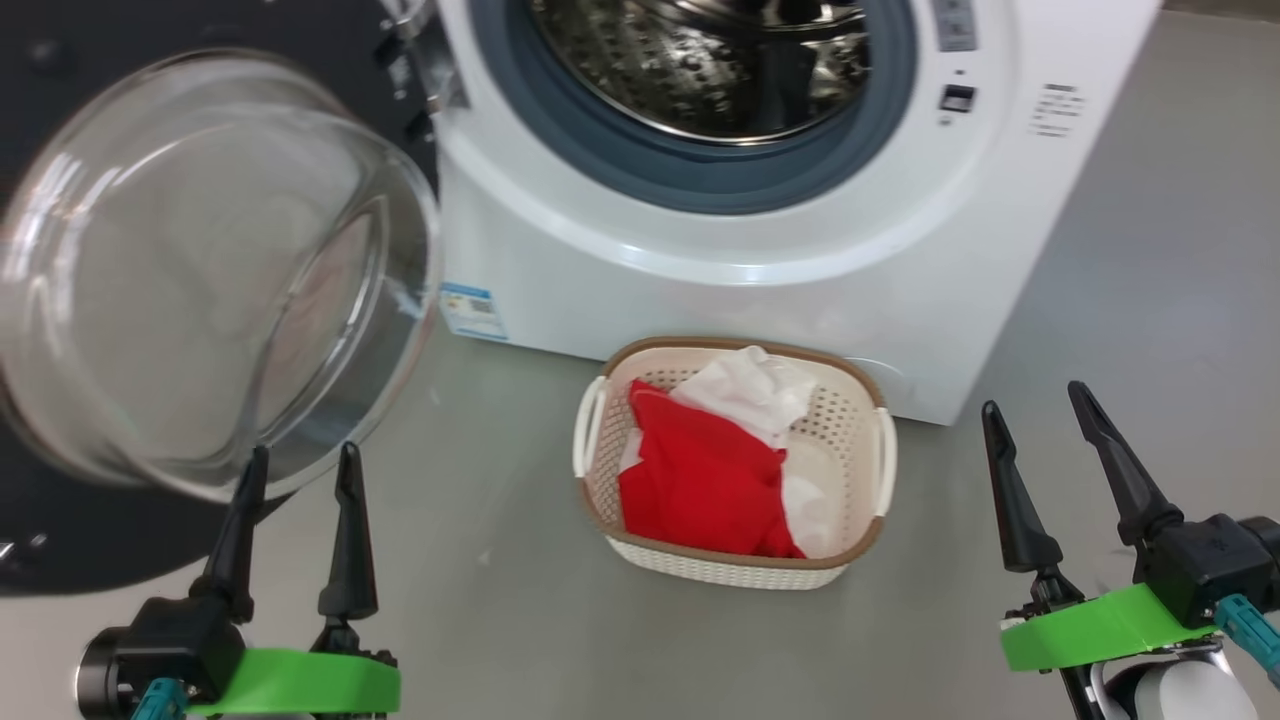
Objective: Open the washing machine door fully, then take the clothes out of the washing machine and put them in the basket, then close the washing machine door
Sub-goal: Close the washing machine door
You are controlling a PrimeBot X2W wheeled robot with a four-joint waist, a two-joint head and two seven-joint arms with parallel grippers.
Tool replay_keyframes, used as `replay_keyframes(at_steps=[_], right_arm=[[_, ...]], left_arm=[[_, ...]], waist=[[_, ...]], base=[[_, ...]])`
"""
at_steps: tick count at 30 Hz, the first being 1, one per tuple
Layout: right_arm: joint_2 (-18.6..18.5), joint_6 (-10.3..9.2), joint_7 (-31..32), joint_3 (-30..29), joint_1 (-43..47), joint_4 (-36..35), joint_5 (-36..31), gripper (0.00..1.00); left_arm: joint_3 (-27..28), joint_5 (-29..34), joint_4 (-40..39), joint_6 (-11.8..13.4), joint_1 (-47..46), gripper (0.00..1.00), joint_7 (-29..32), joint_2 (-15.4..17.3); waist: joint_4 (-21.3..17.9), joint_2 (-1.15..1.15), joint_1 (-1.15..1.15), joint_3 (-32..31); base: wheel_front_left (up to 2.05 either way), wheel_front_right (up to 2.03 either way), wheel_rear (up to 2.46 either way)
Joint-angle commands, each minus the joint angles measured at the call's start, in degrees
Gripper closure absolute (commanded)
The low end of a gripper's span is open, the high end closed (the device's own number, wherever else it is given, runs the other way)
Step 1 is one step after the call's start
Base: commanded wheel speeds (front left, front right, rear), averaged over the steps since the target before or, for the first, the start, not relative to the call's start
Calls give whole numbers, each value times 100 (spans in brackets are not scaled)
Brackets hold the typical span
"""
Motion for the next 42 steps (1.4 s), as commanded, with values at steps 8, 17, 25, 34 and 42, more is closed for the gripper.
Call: replay_keyframes(at_steps=[8,17,25,34,42], right_arm=[[-59,28,27,262,-270,-216,-61,0],[-59,28,60,389,-280,-230,-44,0],[-59,28,114,430,-280,-260,-66,0],[-59,28,160,422,-244,-297,-67,0],[-59,28,179,412,-235,-302,-61,0]], left_arm=[[162,-46,-299,186,-174,0,-52,49],[142,-71,-386,278,-115,0,-52,44],[179,-116,-440,338,-51,0,-52,41],[157,6,-480,404,-33,100,-52,72],[375,221,-1239,283,-226,100,-52,191]], waist=[[751,0,0,78],[1177,0,0,28],[1272,0,0,15],[1250,0,0,40],[1216,0,0,56]], base=[[0,0,0],[0,0,0],[0,0,0],[0,0,0],[0,0,0]])
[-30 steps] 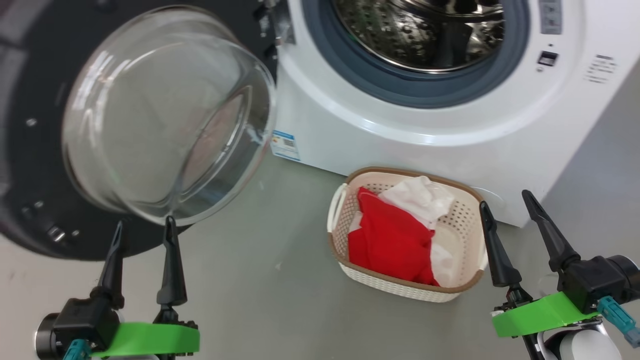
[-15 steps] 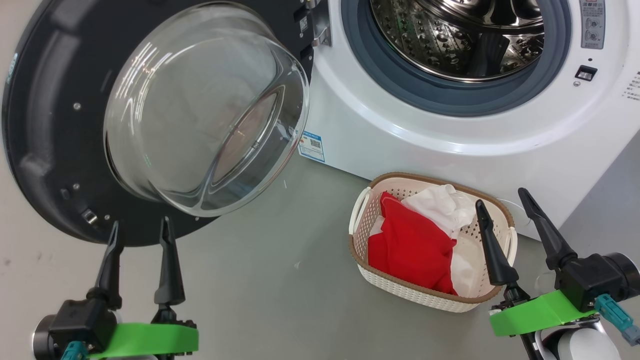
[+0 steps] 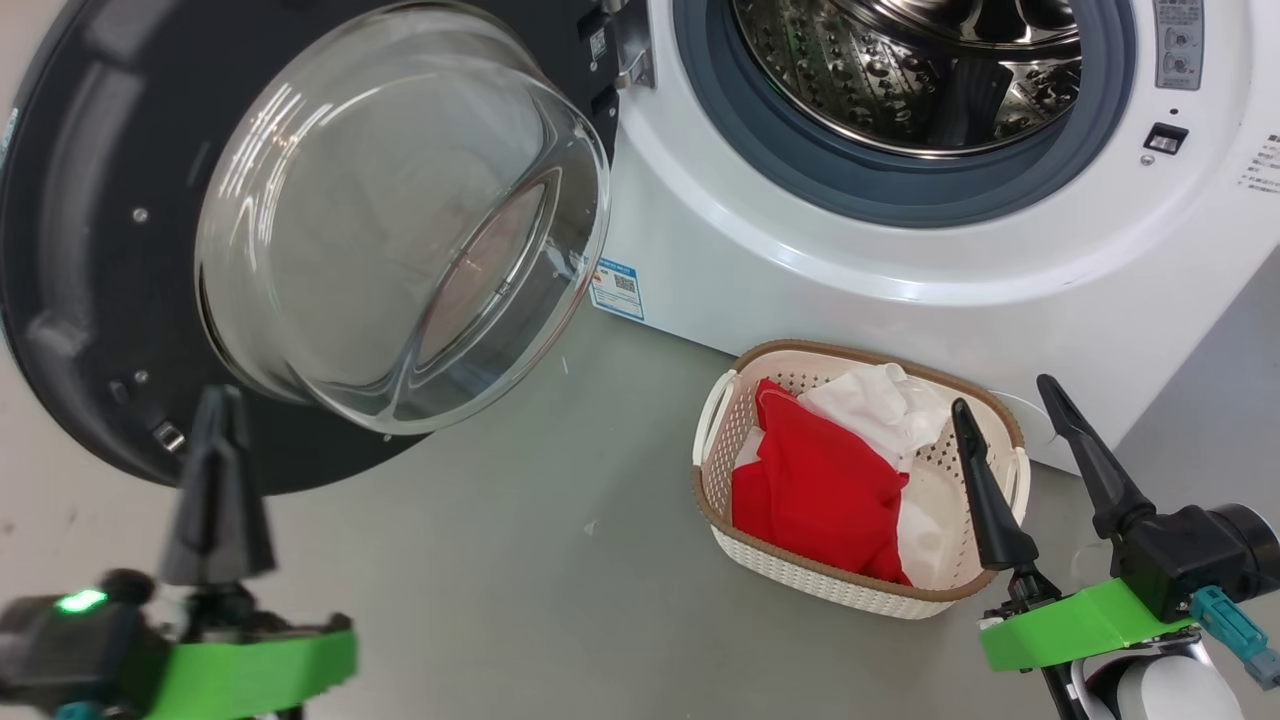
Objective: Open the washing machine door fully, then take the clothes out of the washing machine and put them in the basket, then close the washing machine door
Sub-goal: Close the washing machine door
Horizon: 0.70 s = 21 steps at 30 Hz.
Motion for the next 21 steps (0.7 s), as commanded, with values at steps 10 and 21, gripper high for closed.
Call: replay_keyframes(at_steps=[10,21], right_arm=[[-37,28,7,124,-82,-128,35,0],[-37,28,14,98,-4,-86,93,0]], left_arm=[[1211,-387,-640,-217,-771,100,-44,179],[2240,-1749,851,-623,-2071,100,119,548]], waist=[[-72,0,0,-122],[-181,0,0,-242]], base=[[0,0,0],[0,0,0]])
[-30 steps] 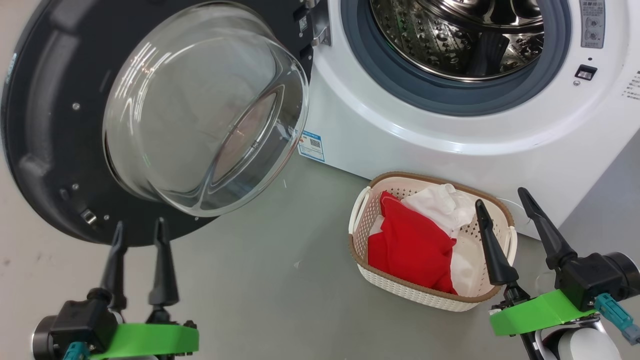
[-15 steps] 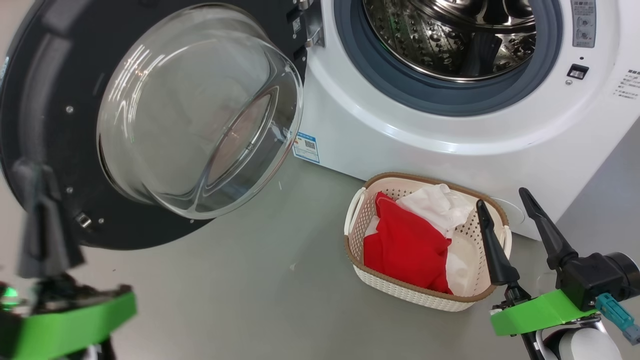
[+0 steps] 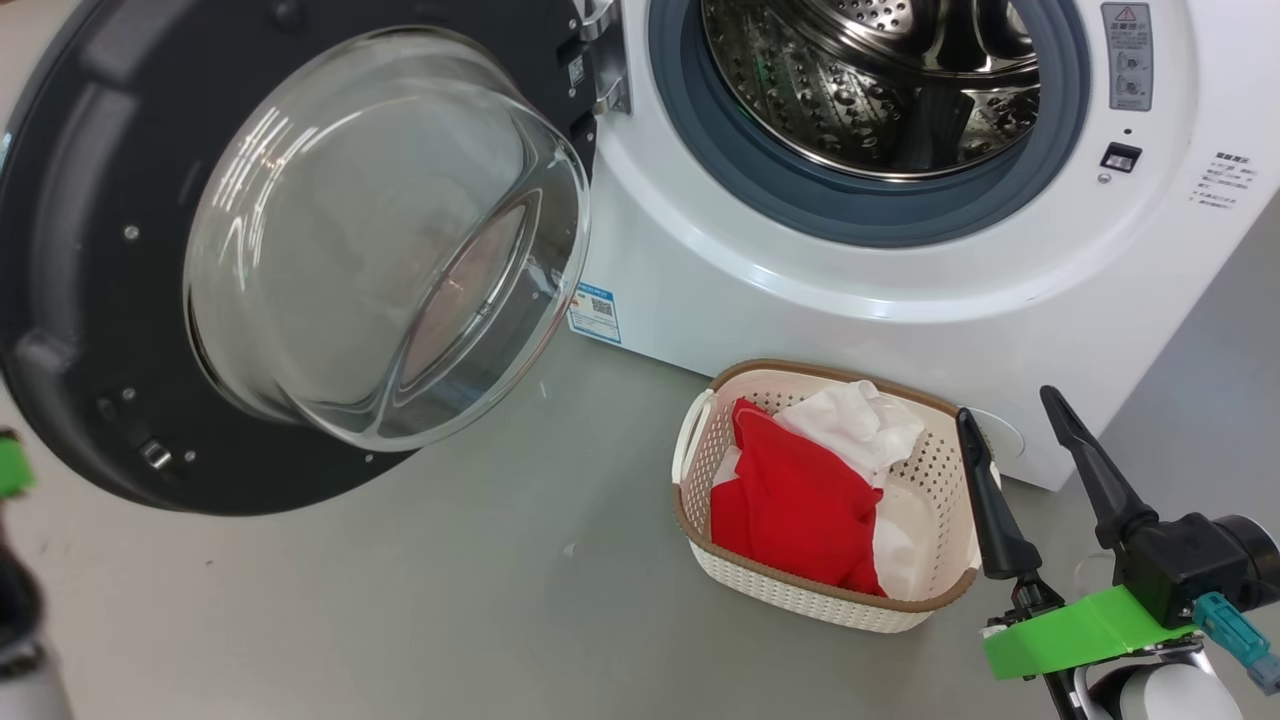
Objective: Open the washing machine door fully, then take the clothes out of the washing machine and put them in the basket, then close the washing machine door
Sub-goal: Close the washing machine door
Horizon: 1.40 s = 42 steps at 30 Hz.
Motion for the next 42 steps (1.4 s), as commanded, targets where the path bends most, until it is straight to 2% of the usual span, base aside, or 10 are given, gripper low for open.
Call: replay_keyframes(at_steps=[1,9,15,28,42], right_arm=[[-38,28,20,140,-72,-142,48,0],[-38,28,88,142,-33,-187,-7,0],[-38,28,165,148,-15,-253,-59,0],[-38,28,248,237,42,-290,-84,0],[-86,28,282,272,133,-334,-59,0]], left_arm=[[303,-233,192,-19,-398,100,136,343],[1003,-1538,2014,44,-1507,100,958,709],[1226,-2316,3276,118,-2159,100,1950,948],[1241,-2651,4791,242,-2869,100,2653,1336],[1111,-2774,5565,-46,-3044,100,3218,1587]], waist=[[-35,0,0,-24],[-135,0,0,-68],[-164,0,0,-83],[-238,0,0,-115],[-447,0,0,-119]], base=[[0,0,0],[0,0,0],[0,0,0],[0,0,0],[0,0,0]])
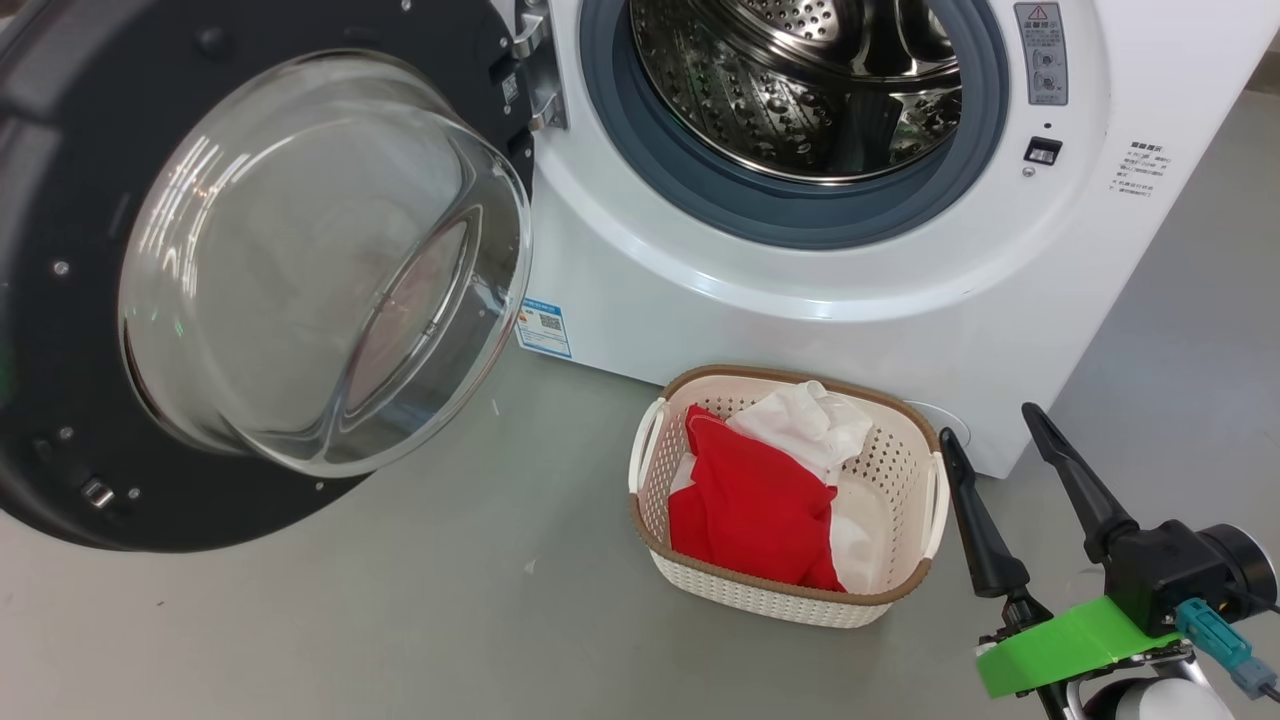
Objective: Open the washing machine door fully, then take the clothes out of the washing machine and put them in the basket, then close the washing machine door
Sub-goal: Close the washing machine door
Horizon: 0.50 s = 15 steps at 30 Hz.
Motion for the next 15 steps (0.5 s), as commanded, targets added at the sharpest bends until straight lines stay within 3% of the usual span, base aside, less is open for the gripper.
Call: replay_keyframes(at_steps=[1,15], right_arm=[[-41,28,-14,134,-8,-174,-14,0],[-23,28,-59,146,-1,-170,-1,0]], left_arm=[[-6,-19,-97,-95,-125,100,72,378],[-319,29,94,-339,-77,100,503,385]], waist=[[-11,0,0,7],[20,0,0,61]], base=[[0,0,0],[0,0,0]])
